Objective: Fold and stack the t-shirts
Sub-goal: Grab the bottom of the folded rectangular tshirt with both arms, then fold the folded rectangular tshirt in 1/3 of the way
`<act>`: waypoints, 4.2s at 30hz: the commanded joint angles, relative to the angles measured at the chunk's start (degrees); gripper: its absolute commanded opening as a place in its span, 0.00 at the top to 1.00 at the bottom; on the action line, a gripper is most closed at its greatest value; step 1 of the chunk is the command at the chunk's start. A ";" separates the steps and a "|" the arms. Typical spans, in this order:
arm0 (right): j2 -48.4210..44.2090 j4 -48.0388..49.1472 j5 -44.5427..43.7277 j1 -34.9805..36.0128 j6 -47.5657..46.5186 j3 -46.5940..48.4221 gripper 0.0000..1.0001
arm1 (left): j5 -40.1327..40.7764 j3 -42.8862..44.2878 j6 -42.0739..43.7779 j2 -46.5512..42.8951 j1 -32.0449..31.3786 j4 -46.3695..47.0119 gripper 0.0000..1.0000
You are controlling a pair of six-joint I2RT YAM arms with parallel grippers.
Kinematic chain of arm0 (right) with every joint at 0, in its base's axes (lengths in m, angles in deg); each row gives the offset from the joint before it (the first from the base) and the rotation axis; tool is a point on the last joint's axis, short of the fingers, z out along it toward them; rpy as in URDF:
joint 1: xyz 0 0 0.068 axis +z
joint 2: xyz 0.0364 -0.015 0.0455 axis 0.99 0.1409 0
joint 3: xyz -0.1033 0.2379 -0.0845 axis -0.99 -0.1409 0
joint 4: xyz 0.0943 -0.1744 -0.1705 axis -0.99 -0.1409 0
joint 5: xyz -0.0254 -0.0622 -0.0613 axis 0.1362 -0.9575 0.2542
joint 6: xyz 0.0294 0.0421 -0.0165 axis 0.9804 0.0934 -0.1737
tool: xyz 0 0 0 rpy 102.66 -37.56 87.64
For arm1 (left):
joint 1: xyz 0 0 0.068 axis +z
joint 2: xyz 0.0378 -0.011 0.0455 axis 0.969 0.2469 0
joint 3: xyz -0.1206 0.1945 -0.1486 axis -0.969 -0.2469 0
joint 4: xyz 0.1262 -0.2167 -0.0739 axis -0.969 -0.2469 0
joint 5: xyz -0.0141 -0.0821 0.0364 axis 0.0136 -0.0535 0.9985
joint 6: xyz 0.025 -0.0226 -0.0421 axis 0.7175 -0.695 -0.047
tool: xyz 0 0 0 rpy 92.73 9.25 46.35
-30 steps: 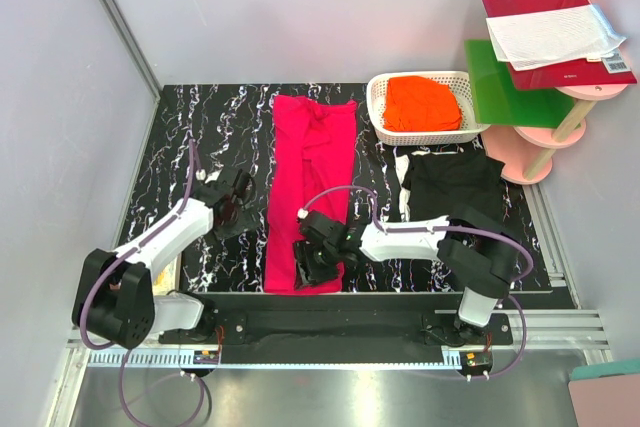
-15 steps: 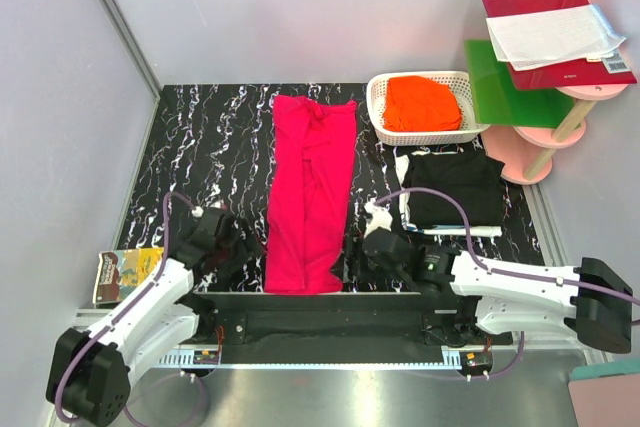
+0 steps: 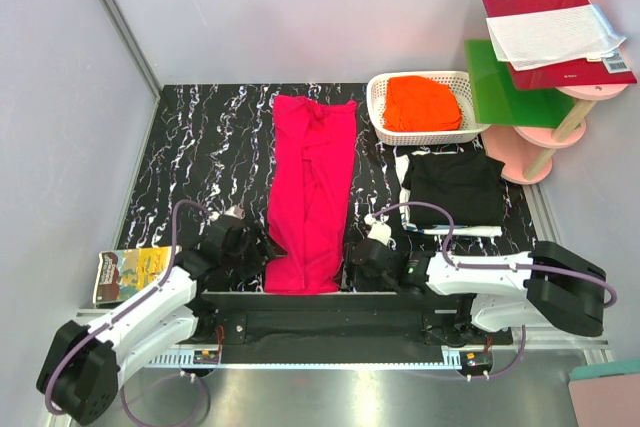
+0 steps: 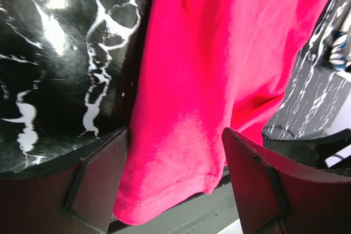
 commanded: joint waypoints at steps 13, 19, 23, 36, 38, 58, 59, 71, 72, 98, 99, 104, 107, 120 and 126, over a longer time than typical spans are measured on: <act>-1.78 -1.44 0.33 -0.05 0.67 1.58 0.35 | 11.94 11.82 1.82 9.67 -6.73 -24.89 0.24; -5.47 -4.34 -0.89 -0.05 0.49 1.50 0.35 | 11.06 12.09 2.45 12.39 -8.13 -24.72 0.23; -6.80 -4.44 -3.27 -0.14 0.06 1.23 0.35 | 11.06 10.59 1.48 12.66 -9.46 -23.84 0.23; 7.90 1.19 0.77 -0.23 -1.53 5.63 0.37 | 10.80 10.15 0.95 11.61 -10.95 -23.58 0.26; 4.74 1.10 0.33 -0.23 -1.44 4.93 0.37 | 10.89 10.06 0.86 11.52 -10.95 -23.58 0.26; 9.19 -2.25 -0.03 -0.14 -1.88 8.88 0.40 | 12.47 10.59 0.69 11.96 -12.09 -23.93 0.27; 9.98 -1.89 0.06 -0.23 -1.88 9.05 0.40 | 12.47 10.50 0.69 11.87 -12.18 -23.84 0.27; 11.23 -1.80 2.96 -0.31 -3.20 10.37 1.00 | 10.27 10.24 0.86 12.48 -12.71 -24.19 1.00; 10.87 -2.06 3.40 -0.31 -3.20 10.37 1.00 | 9.75 10.41 0.95 12.84 -12.71 -24.37 1.00; 3.66 -5.07 -9.34 -13.66 -21.03 17.57 1.00 | 22.92 47.57 9.74 30.93 -11.13 -27.09 1.00; 4.27 -4.53 -9.25 -15.67 -23.04 18.28 1.00 | 23.19 48.55 10.18 31.99 -10.61 -27.09 1.00; 10.77 -3.04 -8.02 -20.52 -28.94 25.66 1.00 | 23.54 55.39 13.16 39.55 -5.42 -27.09 1.00; 15.52 -1.89 -6.71 -22.90 -30.88 30.14 1.00 | 24.24 59.09 14.75 42.80 -2.96 -27.00 1.00; 37.75 -1.54 -5.12 -28.61 -33.96 47.55 0.99 | 19.94 76.06 20.46 63.97 4.60 -26.30 1.00; 42.85 -2.59 -8.02 -30.28 -33.96 52.64 0.93 | 15.64 84.50 24.84 72.85 6.27 -26.04 0.89</act>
